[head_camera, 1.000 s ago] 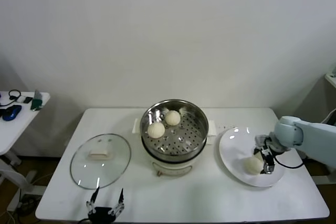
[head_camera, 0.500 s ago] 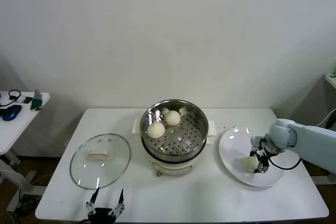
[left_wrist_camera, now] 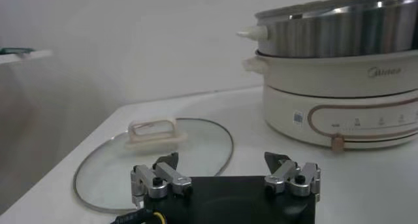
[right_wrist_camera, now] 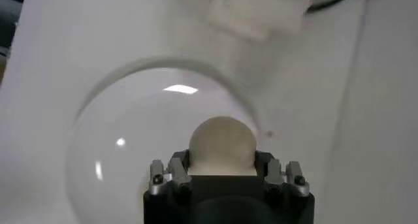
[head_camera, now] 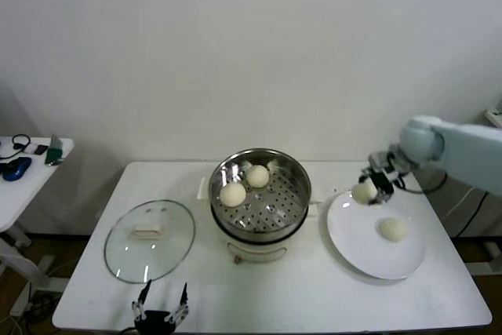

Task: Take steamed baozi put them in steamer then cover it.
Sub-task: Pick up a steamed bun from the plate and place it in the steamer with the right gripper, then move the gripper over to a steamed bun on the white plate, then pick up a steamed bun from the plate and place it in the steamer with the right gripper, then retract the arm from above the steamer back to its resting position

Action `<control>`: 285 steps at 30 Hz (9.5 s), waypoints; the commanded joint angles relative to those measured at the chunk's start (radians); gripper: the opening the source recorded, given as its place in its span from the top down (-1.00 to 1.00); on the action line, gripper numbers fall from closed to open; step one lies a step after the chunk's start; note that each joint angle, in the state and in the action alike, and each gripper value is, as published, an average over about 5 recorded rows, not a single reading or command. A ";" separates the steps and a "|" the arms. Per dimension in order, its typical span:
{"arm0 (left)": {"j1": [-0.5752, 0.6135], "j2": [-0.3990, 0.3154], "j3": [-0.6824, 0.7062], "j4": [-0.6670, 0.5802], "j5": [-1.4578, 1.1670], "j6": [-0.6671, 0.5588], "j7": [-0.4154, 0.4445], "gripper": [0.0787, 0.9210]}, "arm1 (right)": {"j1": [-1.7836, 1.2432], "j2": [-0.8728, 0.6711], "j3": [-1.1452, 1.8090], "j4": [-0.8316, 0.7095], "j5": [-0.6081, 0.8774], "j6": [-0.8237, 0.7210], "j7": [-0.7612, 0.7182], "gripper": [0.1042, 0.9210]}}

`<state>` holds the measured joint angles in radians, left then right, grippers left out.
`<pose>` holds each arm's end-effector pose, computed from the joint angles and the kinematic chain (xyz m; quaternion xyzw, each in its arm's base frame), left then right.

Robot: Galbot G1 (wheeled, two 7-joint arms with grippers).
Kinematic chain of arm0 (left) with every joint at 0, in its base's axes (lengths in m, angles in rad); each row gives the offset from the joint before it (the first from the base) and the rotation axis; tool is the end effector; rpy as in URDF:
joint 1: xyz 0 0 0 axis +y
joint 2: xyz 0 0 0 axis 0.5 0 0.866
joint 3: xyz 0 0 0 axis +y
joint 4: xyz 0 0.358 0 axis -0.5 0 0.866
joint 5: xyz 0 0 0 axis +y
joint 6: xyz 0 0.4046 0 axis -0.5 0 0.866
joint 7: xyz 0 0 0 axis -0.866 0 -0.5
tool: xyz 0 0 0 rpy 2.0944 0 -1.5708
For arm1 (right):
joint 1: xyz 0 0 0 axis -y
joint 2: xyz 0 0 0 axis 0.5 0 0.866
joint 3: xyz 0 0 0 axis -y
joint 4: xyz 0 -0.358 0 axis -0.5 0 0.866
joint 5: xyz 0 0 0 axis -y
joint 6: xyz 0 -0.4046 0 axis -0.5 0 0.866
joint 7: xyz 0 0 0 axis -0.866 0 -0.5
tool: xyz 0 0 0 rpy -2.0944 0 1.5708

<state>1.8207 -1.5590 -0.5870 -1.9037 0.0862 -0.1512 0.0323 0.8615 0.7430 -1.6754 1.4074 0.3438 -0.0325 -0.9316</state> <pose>0.1155 0.0269 -0.4279 -0.0063 -0.9873 -0.0622 0.1459 0.5727 -0.0936 -0.0474 0.5321 -0.4827 0.6350 0.2838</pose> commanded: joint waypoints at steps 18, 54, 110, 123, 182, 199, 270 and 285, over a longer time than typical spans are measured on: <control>-0.006 -0.010 -0.016 -0.007 -0.013 0.001 -0.001 -0.77 | -0.064 0.456 -0.002 0.239 -0.418 0.251 0.128 -0.32; 0.006 -0.009 -0.022 -0.004 -0.014 -0.001 -0.001 -0.77 | 0.137 0.414 -0.039 -0.054 -0.116 0.415 -0.056 -0.76; 0.009 -0.019 -0.034 -0.020 -0.034 -0.002 -0.002 -0.77 | -0.690 -0.074 0.421 -0.424 -0.214 -0.053 0.002 -0.74; 0.008 -0.019 -0.034 -0.024 -0.037 0.000 -0.003 -0.77 | -0.479 -0.117 0.277 -0.304 -0.076 -0.101 -0.023 -0.45; 0.008 -0.007 -0.053 -0.053 -0.071 0.013 0.004 -0.77 | -0.166 0.466 -0.030 -0.122 0.265 -0.290 0.077 -0.41; 0.011 -0.001 -0.063 -0.097 -0.078 0.037 -0.003 -0.77 | -0.041 0.164 0.241 -0.010 0.591 -0.337 0.242 -0.76; -0.311 0.232 -0.078 0.272 1.303 0.151 -0.408 -0.77 | -2.497 0.414 2.245 0.229 0.134 0.480 0.809 -0.76; -0.462 0.250 -0.017 0.420 1.296 0.144 -0.386 -0.77 | -2.512 0.434 2.243 0.228 0.135 0.479 0.808 -0.76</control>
<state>1.4701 -1.3175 -0.6343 -1.6079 1.3139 -0.0204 -0.3426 -1.6399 1.1629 0.5702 1.6354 0.4844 0.4409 -0.1289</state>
